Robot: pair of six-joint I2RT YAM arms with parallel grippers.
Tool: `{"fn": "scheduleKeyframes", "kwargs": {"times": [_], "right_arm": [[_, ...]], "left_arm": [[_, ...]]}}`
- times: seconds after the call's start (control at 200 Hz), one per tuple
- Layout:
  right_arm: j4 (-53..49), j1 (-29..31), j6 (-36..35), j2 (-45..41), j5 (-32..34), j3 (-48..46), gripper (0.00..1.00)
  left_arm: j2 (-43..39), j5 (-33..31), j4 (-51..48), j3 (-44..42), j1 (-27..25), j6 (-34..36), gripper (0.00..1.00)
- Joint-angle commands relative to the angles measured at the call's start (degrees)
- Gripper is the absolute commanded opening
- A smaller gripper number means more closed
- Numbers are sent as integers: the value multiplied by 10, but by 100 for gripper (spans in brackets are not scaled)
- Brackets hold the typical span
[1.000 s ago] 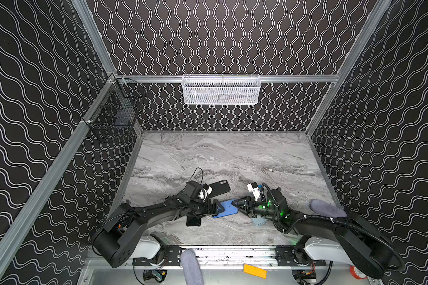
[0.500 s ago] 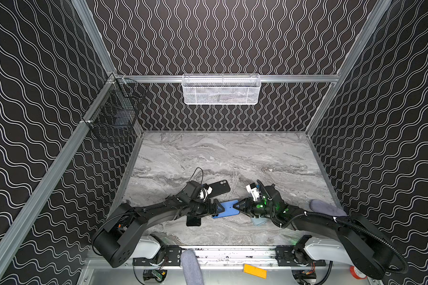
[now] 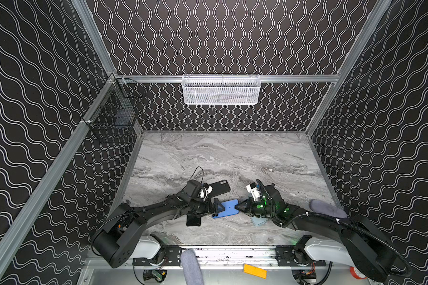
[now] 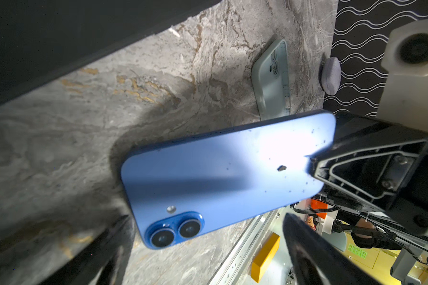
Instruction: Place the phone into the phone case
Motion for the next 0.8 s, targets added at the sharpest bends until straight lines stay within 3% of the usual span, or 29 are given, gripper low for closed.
{"fn": "scheduleKeyframes", "kwargs": {"times": [0.0,0.35,0.496,0.796], "right_arm": [[-30,-9,-19,-28,11,20,6],[-147,-170,-62,-168,-63,80,4],[-175,-198,-97,-180,-112,123,0],[-122,-203,-103,-193,-233,145,0]], "left_arm": [[-23,-12,-13,19,2,10,98],[-135,-40,-106,97,52,52,98],[-141,48,-92,126,92,60,99],[-144,156,-77,176,106,101,98]]}}
